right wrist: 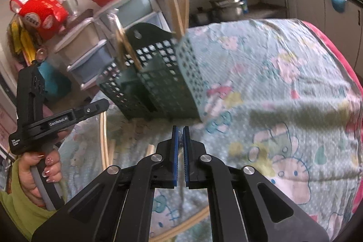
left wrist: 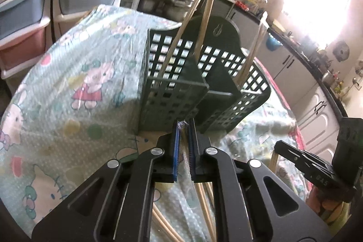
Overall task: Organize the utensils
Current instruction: 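Lift both held chopsticks and carry them above the green holder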
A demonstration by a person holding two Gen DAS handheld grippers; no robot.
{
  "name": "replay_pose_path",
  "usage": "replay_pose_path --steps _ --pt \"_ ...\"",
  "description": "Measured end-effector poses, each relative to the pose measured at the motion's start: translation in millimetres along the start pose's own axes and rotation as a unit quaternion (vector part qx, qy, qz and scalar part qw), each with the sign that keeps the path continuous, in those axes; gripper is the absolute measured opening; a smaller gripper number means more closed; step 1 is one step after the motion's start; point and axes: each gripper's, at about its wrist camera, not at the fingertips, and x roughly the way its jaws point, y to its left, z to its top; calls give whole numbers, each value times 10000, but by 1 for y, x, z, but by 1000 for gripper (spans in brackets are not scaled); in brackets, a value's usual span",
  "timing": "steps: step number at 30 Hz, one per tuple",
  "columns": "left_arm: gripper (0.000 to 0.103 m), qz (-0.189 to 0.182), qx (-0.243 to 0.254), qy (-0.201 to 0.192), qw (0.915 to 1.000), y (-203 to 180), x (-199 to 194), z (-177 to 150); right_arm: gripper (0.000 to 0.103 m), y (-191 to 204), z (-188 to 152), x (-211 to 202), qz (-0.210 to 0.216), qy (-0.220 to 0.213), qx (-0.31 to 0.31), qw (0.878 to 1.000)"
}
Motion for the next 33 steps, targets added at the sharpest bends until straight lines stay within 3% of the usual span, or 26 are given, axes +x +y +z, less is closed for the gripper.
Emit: replay_pose_path --steps 16,33 --pt "2 -274 266 -626 9973 -28 -46 27 3 46 29 -34 288 -572 -644 9959" --pt "2 -506 675 -1288 9881 -63 -81 72 2 70 65 -72 351 -1245 -1094 9856"
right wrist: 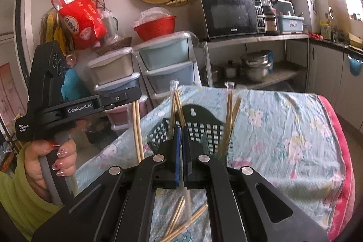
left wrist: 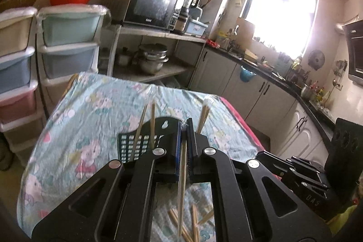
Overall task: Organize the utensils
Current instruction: 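Lift both held chopsticks and carry them above the green holder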
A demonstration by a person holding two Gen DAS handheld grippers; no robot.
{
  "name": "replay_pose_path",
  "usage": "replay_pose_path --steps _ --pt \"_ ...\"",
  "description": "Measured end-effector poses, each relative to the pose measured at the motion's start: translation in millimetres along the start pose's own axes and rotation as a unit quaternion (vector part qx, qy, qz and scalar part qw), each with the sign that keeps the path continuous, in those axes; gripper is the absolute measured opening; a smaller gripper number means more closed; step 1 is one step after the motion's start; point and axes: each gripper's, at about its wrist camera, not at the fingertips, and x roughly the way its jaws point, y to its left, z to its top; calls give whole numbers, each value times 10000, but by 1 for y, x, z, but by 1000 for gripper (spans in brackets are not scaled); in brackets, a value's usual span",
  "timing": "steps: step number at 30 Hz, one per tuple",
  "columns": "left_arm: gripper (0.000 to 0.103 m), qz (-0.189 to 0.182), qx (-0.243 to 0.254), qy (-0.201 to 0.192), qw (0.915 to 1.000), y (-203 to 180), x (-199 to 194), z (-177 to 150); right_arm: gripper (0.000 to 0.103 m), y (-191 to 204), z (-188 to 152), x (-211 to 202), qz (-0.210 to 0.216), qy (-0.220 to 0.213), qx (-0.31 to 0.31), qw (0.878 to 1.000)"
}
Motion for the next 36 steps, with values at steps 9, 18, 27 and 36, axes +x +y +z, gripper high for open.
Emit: replay_pose_path --steps 9,18,27,36 --pt "2 -85 102 -285 9995 -11 -4 28 2 6 25 -8 -28 -312 -177 9994" --pt "2 7 70 -645 9979 -16 -3 57 2 9 51 -14 -16 -674 -257 9974" --pt "2 168 47 -950 9953 -15 -1 82 2 10 72 -15 -15 -950 -280 9951" --pt "2 334 12 -1114 9932 -12 8 97 2 7 95 -16 -18 -1208 -263 9923"
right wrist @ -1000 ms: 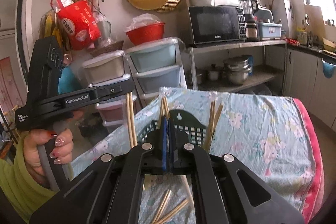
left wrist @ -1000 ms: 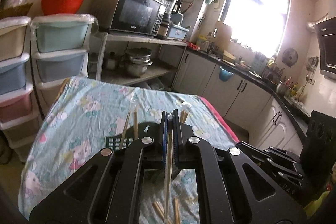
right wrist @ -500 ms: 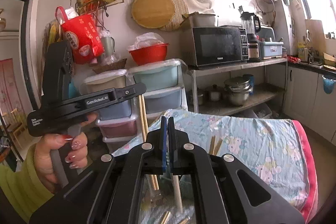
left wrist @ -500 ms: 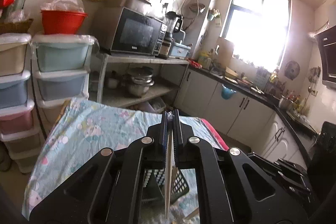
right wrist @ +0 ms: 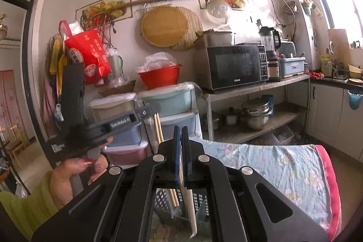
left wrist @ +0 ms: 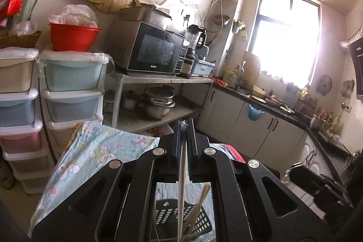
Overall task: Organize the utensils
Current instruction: 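Lift both held chopsticks and carry them above the green holder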
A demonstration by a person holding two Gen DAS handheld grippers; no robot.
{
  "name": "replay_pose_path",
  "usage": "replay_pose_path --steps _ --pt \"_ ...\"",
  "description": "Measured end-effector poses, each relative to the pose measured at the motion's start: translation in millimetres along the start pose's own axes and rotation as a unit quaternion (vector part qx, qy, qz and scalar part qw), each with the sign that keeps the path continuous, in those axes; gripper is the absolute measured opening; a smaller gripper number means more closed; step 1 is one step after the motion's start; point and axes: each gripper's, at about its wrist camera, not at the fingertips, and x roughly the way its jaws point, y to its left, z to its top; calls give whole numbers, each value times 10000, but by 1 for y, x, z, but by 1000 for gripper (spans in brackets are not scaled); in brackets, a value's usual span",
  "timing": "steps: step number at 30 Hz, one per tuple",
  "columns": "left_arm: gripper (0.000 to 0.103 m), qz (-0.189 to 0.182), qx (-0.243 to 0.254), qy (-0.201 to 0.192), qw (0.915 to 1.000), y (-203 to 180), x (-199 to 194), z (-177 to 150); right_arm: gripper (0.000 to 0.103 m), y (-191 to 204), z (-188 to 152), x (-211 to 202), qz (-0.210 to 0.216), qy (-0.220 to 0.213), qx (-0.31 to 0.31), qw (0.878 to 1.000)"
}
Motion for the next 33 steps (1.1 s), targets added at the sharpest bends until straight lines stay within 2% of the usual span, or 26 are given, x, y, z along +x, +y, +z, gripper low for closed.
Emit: replay_pose_path --steps 15,33 --pt "2 250 -119 45 9996 12 31 -5 2 -11 24 23 -102 -195 36 9998" --pt "2 227 -75 286 9993 23 60 -35 2 -23 2 68 -78 183 185 9996"
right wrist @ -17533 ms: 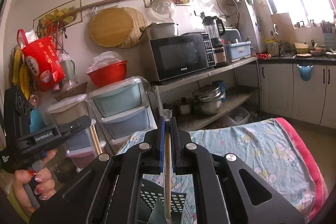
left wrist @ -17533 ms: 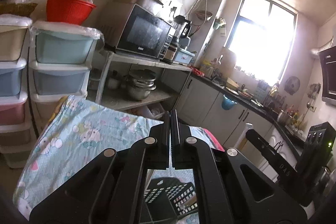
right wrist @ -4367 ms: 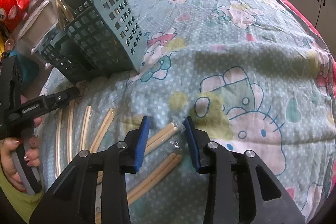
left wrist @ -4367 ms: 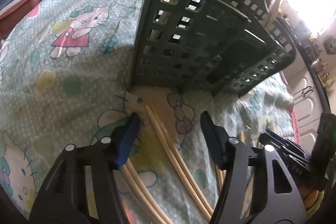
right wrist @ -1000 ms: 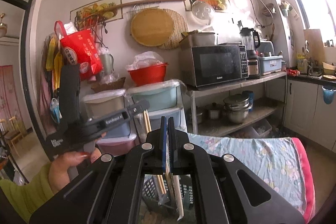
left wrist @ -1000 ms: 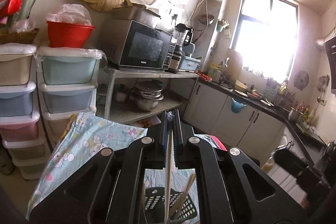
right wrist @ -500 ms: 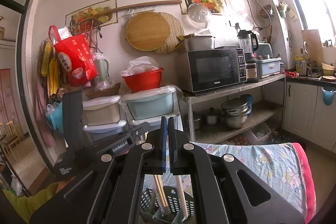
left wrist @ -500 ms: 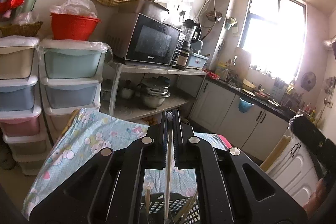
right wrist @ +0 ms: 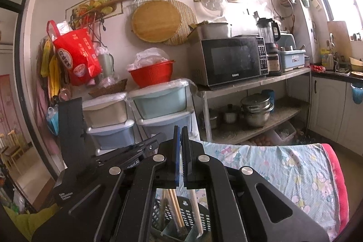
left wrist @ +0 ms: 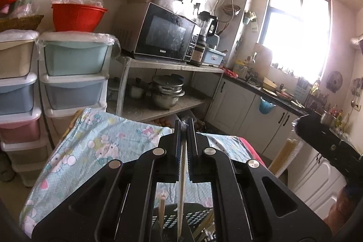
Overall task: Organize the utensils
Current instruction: 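Lift both held chopsticks and carry them above the green holder, then lower the chopsticks into the holder slots and open both tools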
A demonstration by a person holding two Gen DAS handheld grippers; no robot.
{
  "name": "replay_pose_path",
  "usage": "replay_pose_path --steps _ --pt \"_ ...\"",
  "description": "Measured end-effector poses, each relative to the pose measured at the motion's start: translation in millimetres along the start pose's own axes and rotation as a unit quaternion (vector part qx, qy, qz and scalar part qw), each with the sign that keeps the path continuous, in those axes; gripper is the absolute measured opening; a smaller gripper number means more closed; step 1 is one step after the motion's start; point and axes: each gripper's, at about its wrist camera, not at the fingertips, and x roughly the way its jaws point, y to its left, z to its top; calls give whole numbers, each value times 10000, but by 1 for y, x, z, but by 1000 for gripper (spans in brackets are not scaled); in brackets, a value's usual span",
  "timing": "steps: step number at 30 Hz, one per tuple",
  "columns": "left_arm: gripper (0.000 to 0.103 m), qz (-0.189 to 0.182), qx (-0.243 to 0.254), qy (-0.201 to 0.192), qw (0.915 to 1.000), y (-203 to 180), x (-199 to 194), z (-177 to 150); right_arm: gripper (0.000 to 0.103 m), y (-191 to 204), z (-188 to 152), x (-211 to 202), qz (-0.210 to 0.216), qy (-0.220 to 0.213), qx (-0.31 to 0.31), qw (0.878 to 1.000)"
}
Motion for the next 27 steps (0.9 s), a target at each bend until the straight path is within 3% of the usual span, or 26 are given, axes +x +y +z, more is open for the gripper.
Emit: replay_pose_path --steps 27 --pt "2 -6 156 517 9985 2 29 -41 3 -29 -44 52 -207 622 247 9975"
